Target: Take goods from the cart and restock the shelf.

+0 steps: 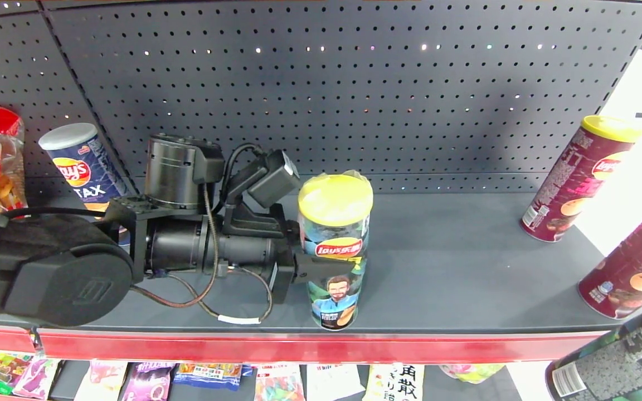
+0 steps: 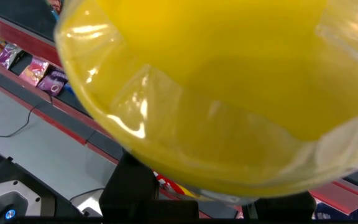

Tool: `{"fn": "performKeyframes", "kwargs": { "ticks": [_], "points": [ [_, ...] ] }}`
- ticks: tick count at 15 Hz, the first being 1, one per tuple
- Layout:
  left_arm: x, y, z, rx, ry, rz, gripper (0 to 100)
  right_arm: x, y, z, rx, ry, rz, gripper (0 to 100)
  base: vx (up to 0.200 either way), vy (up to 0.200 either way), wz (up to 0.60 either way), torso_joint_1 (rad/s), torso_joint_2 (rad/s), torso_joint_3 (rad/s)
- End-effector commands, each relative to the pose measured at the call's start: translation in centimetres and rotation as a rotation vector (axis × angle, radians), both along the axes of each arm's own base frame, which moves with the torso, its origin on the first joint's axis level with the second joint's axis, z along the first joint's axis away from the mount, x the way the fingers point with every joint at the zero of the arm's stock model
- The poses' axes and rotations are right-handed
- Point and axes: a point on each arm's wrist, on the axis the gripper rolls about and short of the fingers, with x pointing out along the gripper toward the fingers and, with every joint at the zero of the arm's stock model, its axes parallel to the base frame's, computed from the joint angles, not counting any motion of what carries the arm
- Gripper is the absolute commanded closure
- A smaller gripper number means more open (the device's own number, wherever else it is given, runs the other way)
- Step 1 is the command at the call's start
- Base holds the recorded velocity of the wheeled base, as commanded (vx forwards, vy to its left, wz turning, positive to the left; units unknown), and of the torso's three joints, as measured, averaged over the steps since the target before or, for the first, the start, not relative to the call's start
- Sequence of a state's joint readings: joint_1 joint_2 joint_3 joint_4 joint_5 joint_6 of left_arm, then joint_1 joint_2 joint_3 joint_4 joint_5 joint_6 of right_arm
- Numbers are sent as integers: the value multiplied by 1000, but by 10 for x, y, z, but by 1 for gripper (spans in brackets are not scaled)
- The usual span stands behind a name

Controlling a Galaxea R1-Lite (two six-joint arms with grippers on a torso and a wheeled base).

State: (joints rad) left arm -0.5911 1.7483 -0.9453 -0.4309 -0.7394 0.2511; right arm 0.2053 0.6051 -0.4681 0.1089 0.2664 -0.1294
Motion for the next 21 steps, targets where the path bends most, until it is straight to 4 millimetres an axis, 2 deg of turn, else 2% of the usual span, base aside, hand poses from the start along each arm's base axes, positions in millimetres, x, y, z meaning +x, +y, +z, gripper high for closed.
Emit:
{"fn": "performKeyframes", "kwargs": {
  "ticks": [1,12,13,18,21],
  "points": [
    [-1,0,1,-4,-3,-7,100,0,0,0,-1,-1,0,100,0,0,0,0,0,0],
    [-1,0,-2,2,-5,-9,100,0,0,1,-1,-1,3,100,0,0,0,0,0,0],
    [-1,0,-2,1,-2,-9,0,1,0,1,-1,2,3,100,0,0,0,0,0,0],
    [-4,3,0,2,-8,2,0,6,2,8,-3,2,6,100,0,0,0,0,0,0],
    [-20,16,-2,33,-11,71,0,36,10,35,-26,13,41,100,0,0,0,0,0,0]
  ]
}}
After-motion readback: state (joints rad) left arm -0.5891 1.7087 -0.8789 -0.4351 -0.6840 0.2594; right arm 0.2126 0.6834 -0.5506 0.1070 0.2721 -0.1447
